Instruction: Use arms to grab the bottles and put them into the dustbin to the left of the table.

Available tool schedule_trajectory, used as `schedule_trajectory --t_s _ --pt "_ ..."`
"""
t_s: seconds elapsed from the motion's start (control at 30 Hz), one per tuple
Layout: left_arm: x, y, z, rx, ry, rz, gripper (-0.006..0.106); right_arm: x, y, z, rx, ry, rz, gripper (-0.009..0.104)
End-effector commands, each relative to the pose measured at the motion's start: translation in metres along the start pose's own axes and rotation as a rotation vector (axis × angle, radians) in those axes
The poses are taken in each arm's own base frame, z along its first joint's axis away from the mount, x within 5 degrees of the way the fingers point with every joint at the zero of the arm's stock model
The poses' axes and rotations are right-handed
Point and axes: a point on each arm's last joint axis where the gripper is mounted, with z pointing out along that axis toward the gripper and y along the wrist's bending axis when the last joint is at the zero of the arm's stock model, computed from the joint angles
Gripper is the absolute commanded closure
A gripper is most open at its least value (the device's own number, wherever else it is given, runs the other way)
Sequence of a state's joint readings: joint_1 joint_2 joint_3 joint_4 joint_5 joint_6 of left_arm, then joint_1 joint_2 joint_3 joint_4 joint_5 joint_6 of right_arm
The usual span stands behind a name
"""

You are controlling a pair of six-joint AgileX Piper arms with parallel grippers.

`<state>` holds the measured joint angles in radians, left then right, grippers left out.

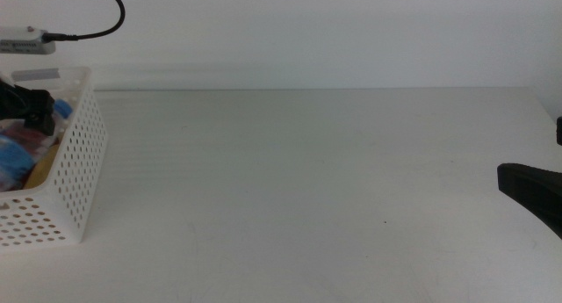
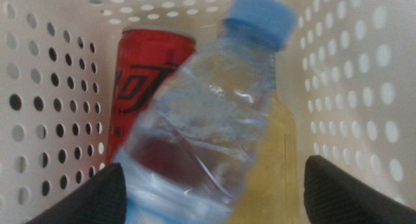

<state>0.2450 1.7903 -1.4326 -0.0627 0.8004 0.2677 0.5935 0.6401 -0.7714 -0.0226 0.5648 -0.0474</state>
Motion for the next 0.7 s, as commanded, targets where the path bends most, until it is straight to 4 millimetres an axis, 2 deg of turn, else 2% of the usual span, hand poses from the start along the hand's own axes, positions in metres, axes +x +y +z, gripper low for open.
schedule_trajectory --t_s 0.0,0.27,0.5,0.67 --pt "-0.014 0.0 -0.035 -0.02 -0.127 -0.002 0.01 -0.014 -0.001 -0.004 0.009 -0.096 -0.009 0.032" --pt "-0.017 -0.004 -0.056 0.005 -0.196 -0.061 0.01 -0.014 -0.001 -0.004 0.009 -0.096 -0.009 0.032" --pt "-0.018 -0.013 -0.103 0.072 -0.326 -0.117 0.014 -0.014 -0.001 -0.004 0.009 -0.096 -0.009 0.032" --pt "-0.014 -0.023 -0.141 0.088 -0.415 -0.067 0.016 -0.014 -0.001 -0.004 0.009 -0.096 -0.009 0.032"
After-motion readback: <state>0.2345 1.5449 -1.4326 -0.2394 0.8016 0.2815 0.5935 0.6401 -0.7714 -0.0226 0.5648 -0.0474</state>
